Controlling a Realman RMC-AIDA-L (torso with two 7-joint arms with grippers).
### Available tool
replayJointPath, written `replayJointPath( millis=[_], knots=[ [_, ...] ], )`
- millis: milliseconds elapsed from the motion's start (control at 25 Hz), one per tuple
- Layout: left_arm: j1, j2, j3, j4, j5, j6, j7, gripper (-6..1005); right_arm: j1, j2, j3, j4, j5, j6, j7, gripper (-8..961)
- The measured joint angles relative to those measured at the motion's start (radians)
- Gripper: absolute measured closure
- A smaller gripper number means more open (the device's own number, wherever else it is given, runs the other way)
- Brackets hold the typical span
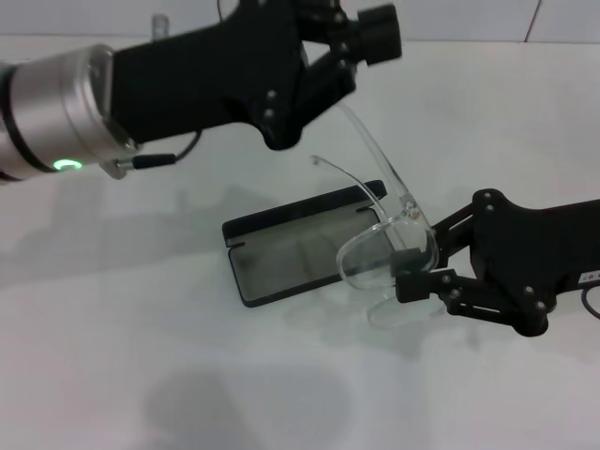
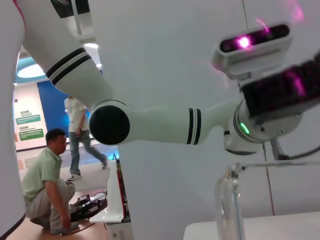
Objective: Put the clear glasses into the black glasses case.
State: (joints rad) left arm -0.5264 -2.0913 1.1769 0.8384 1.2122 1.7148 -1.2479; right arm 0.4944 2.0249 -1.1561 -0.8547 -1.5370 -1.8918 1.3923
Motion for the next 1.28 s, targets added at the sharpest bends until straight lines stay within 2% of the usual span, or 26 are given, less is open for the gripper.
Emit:
replayJointPath(
  millis=[440,880,1280],
  knots=[
    [-0.006,0.0,0.038,-0.091,-0.005,-0.023,0.024,950,0.002,-0.001,-0.003,-0.039,0.073,0.002,-0.002,839],
    [0.004,0.003,0.061,-0.086,-0.038,-0.01,0.028,949,-0.005,-0.006,0.004,-0.038,0.075,0.016,-0.025,840],
    [0.016,0.011,0.026,-0.055,-0.037,-0.005,0.017,949,-0.01,-0.01,-0.002,-0.028,0.066,0.023,-0.038,840]
  ],
)
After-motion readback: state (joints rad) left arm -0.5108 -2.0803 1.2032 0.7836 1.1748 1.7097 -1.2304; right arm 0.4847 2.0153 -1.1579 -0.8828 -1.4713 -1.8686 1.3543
